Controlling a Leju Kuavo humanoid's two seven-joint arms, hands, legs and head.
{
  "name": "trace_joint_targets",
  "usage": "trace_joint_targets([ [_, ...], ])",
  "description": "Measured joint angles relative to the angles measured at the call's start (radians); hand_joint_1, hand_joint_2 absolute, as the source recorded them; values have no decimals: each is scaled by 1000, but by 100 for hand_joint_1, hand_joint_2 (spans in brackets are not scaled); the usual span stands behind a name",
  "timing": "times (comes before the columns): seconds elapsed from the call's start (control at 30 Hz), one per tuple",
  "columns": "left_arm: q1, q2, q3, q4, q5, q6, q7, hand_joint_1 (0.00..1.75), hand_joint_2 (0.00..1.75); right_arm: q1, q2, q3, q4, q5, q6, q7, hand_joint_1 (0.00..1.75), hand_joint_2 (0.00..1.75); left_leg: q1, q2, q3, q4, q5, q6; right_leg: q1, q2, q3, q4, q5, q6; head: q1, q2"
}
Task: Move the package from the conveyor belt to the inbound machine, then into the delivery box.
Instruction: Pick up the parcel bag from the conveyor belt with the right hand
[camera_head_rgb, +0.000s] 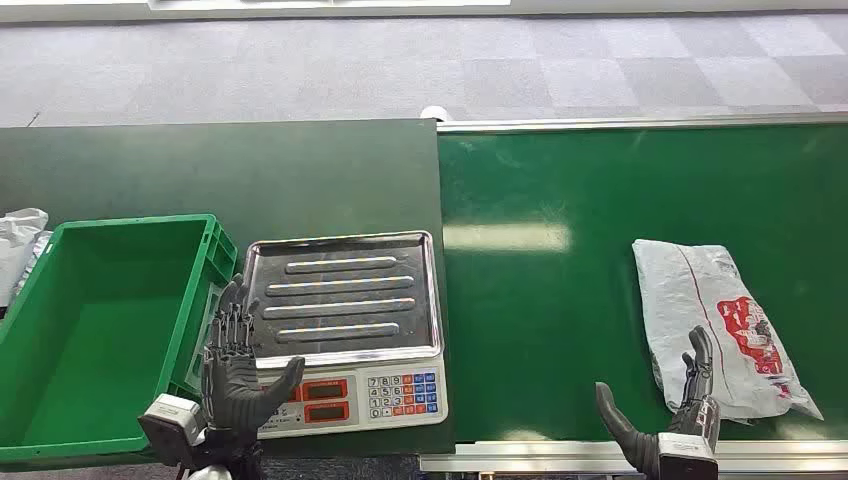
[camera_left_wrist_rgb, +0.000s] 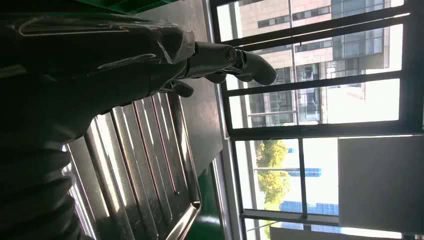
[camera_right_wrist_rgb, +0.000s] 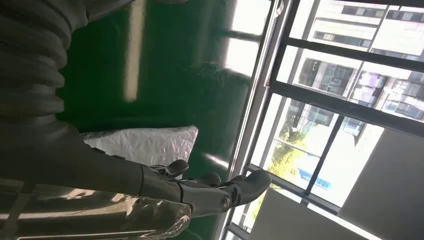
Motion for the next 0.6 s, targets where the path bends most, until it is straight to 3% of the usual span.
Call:
trace_joint_targets([
  [0.6,-7,0,0,0,0,0,0,0,175,-4,6,-1,0,5,5,0,0,175,0,0,0,0,0,0,0,0,0,0,0,0,0,0],
])
